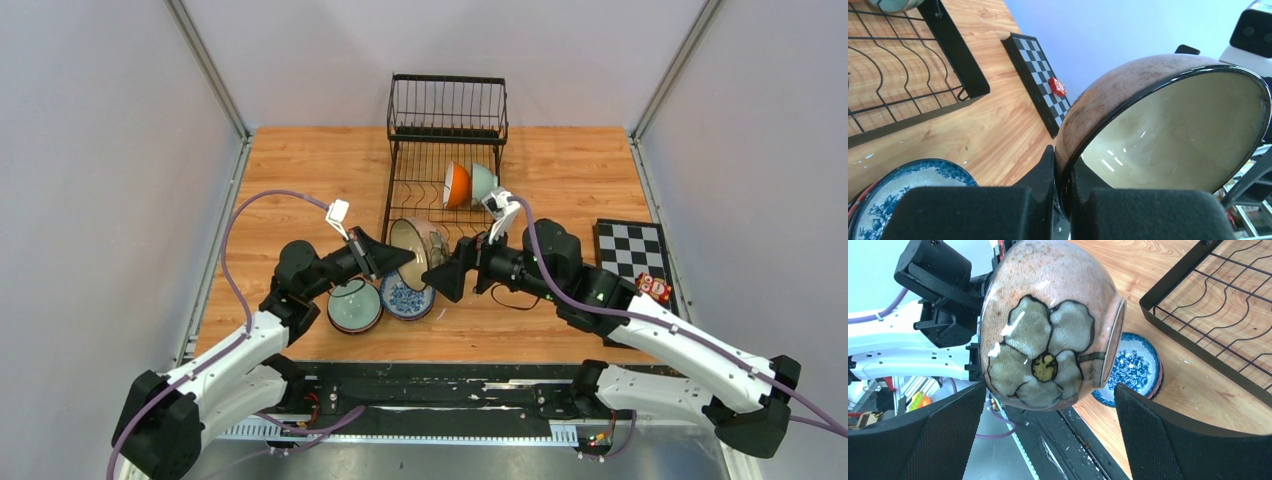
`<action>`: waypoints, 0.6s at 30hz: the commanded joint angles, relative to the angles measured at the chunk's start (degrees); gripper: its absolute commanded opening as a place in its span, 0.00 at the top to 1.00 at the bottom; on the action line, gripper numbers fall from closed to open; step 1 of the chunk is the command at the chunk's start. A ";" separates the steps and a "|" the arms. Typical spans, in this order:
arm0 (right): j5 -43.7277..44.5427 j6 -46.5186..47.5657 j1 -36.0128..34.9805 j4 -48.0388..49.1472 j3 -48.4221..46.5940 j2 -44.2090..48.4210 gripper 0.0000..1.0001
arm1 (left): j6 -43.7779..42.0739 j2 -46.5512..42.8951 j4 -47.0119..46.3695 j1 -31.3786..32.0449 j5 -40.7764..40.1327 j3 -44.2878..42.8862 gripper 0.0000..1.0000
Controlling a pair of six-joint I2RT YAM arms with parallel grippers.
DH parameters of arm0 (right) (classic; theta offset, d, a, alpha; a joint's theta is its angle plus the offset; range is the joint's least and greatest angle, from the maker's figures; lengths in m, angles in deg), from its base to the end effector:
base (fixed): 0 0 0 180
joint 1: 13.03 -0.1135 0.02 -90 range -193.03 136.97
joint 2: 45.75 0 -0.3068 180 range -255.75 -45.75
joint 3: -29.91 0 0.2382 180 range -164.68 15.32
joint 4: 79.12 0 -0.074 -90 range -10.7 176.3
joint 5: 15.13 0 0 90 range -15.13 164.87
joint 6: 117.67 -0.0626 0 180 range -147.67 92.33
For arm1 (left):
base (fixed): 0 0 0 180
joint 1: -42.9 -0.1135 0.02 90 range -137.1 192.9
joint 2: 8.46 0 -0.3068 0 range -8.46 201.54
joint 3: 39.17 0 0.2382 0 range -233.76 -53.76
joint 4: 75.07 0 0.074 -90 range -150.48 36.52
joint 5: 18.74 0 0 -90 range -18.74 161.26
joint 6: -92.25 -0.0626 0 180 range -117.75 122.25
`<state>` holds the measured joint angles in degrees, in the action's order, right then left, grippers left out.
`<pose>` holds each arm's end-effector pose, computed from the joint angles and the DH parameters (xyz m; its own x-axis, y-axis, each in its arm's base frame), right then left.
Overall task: Load the bowls into the dish rack
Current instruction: Place the bowl in the dish rack.
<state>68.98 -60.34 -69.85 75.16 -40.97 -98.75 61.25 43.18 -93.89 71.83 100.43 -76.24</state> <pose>0.1025 0.1684 0.4131 -0.5423 0.1518 -0.8264 -0.7074 0.4483 0.5465 0.1502 -0.1179 0.3037 -0.6933 -0.4720 -0.5446 0.4922 0.2418 -0.8362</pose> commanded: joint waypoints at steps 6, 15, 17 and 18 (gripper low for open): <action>-2.78 -1.26 0.74 4.86 -2.84 -1.66 0.00 | 1.52 -2.98 -5.56 -0.63 1.71 -0.90 1.00; -2.67 -1.84 0.36 5.25 -3.69 -2.59 0.01 | -1.92 -5.22 0.93 -0.63 -0.76 -1.69 1.00; -2.28 -2.16 0.15 5.20 -3.83 -2.92 0.01 | -2.57 -6.01 2.02 -0.63 -1.62 -1.78 1.00; -2.33 -2.26 0.01 5.32 -3.97 -3.10 0.02 | -2.80 -6.28 2.37 -0.63 -1.91 -1.82 1.00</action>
<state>66.86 -61.37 -69.85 79.05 -42.39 -101.37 59.44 39.64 -89.08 71.83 100.23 -76.24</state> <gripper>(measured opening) 0.990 0.069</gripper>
